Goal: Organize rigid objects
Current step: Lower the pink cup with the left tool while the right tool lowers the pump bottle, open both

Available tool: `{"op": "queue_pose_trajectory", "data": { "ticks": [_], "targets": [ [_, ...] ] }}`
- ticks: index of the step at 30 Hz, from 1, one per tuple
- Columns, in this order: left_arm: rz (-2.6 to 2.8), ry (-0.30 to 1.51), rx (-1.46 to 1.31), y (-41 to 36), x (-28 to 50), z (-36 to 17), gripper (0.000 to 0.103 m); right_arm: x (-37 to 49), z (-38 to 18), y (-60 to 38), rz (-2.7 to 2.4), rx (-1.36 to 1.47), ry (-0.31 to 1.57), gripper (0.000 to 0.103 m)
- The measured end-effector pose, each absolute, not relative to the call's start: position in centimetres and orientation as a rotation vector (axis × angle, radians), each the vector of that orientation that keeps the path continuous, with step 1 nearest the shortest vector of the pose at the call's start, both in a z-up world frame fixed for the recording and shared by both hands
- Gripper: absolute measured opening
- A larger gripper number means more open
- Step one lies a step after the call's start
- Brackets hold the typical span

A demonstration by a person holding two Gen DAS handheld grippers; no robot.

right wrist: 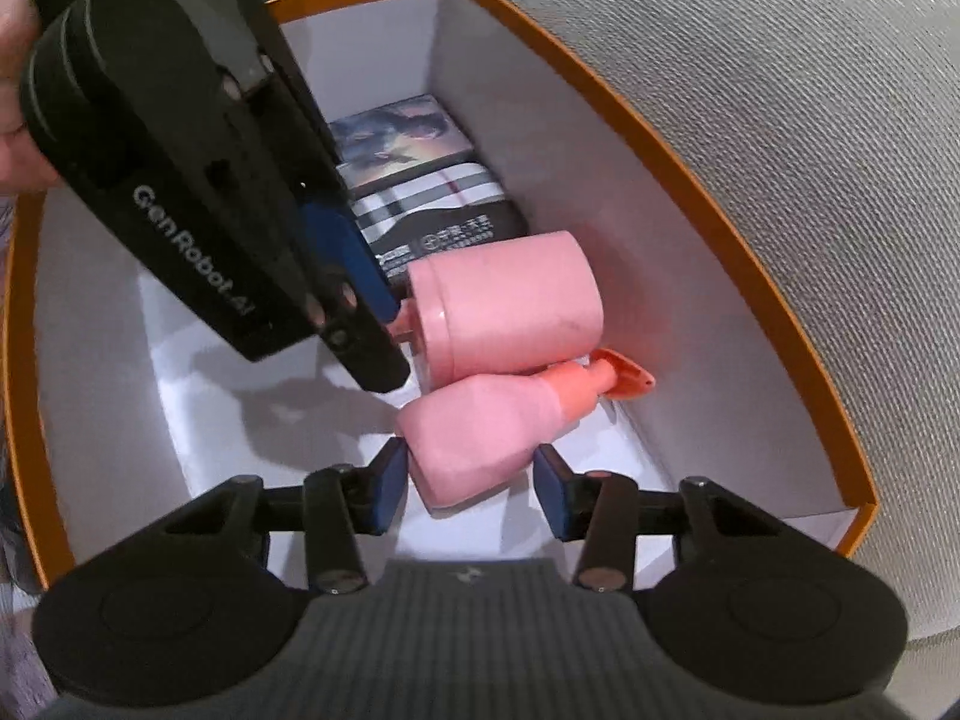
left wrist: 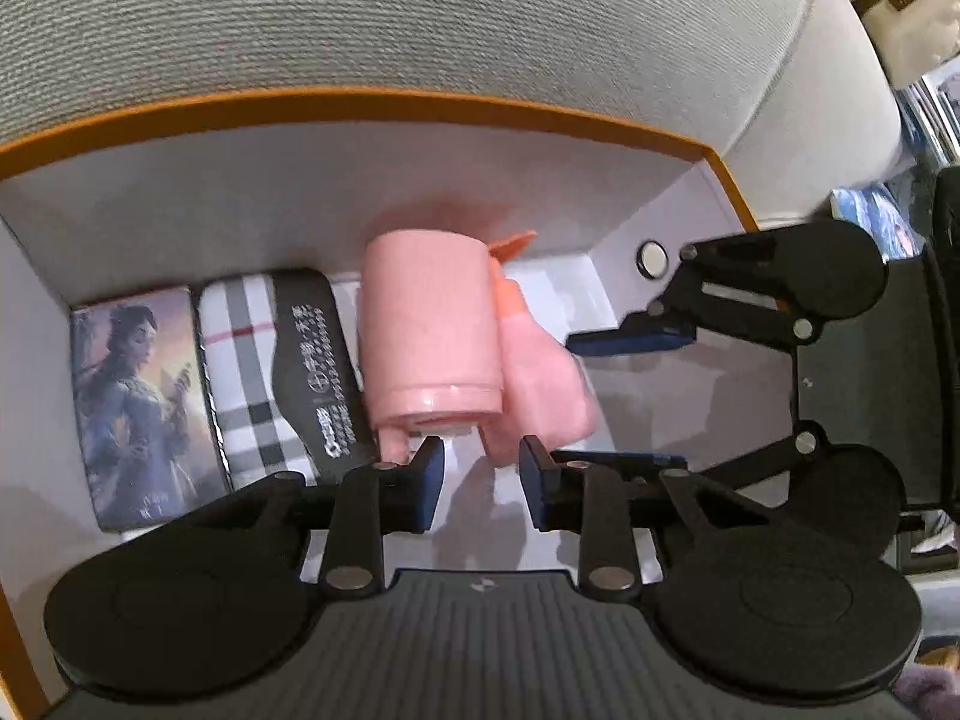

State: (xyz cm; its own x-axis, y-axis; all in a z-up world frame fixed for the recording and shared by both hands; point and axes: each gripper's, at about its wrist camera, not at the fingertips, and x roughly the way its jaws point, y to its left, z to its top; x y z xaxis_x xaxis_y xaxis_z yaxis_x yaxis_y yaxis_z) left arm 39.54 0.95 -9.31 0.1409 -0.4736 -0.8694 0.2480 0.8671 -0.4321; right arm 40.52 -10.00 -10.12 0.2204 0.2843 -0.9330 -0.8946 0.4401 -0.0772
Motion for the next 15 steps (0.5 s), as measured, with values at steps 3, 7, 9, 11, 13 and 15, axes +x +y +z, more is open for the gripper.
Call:
{"op": "queue_pose_trajectory", "data": {
  "ticks": [3,7,9,11,13,15],
  "targets": [
    [-0.503,1.322,-0.196,0.7,39.7,-9.1,0.034,40.2,-9.7,-10.7,0.94,-0.751,1.009,0.047],
    [-0.446,1.251,-0.16,1.7,39.4,-7.8,0.034,40.2,-8.9,-10.5,0.907,-0.77,1.0,0.042],
    [-0.432,1.254,-0.168,2.2,39.7,-7.8,0.034,40.0,-8.5,-10.3,0.901,-0.773,0.992,0.042],
    [-0.426,1.269,-0.174,2.4,40.0,-8.2,0.034,40.1,-8.2,-10.5,0.887,-0.744,1.006,0.045],
    [-0.431,1.28,-0.195,2.2,40.3,-8.8,0.034,40.2,-8.2,-10.7,0.87,-0.705,1.026,0.045],
    [-0.437,1.288,-0.21,1.7,40.5,-9.3,0.035,40.2,-8.4,-11.1,0.863,-0.675,1.039,0.045]
  ]
}}
